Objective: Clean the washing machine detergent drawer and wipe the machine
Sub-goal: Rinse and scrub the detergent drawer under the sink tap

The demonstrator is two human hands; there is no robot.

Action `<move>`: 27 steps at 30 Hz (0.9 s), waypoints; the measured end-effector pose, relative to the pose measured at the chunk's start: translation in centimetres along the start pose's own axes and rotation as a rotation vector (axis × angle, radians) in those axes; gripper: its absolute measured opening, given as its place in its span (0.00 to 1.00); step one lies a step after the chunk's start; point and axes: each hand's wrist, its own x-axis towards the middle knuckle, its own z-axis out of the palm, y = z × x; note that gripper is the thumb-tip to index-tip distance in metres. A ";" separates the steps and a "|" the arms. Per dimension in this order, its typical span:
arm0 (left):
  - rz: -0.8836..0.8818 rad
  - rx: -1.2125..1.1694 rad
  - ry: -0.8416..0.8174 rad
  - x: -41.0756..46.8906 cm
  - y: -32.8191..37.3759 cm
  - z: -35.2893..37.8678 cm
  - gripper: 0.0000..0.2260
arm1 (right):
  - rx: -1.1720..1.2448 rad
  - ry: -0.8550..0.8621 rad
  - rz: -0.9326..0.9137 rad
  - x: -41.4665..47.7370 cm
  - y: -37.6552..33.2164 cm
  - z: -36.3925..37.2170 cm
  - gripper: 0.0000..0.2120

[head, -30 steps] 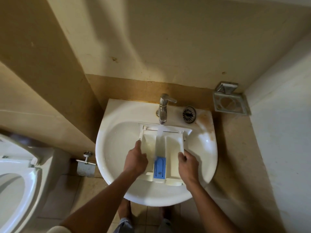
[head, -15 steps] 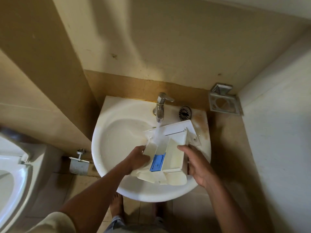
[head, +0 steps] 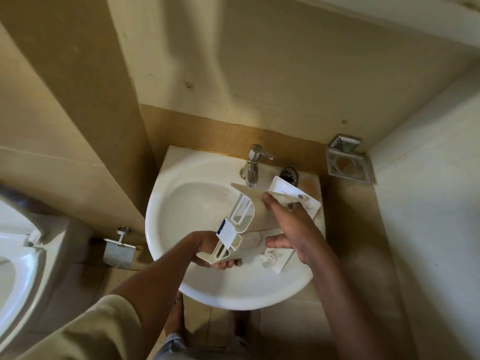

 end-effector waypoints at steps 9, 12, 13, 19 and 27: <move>0.006 -0.009 0.155 -2.0 1.6 2.6 0.08 | 0.095 -0.041 0.045 0.0 1.3 -1.6 0.28; 0.024 -0.045 0.203 -3.1 1.7 5.2 0.13 | 0.124 -0.083 0.076 -0.2 1.5 -2.4 0.32; 0.027 -0.045 0.210 -3.1 1.5 5.9 0.14 | 0.139 -0.093 0.074 -0.2 1.5 -2.7 0.34; -0.018 -0.254 0.191 -2.7 0.7 9.4 0.14 | 0.298 -0.303 -0.041 -0.5 2.3 -4.1 0.34; -0.077 -0.223 0.056 -1.9 0.7 14.6 0.22 | -0.256 -0.526 -0.207 -0.7 -1.2 -5.9 0.24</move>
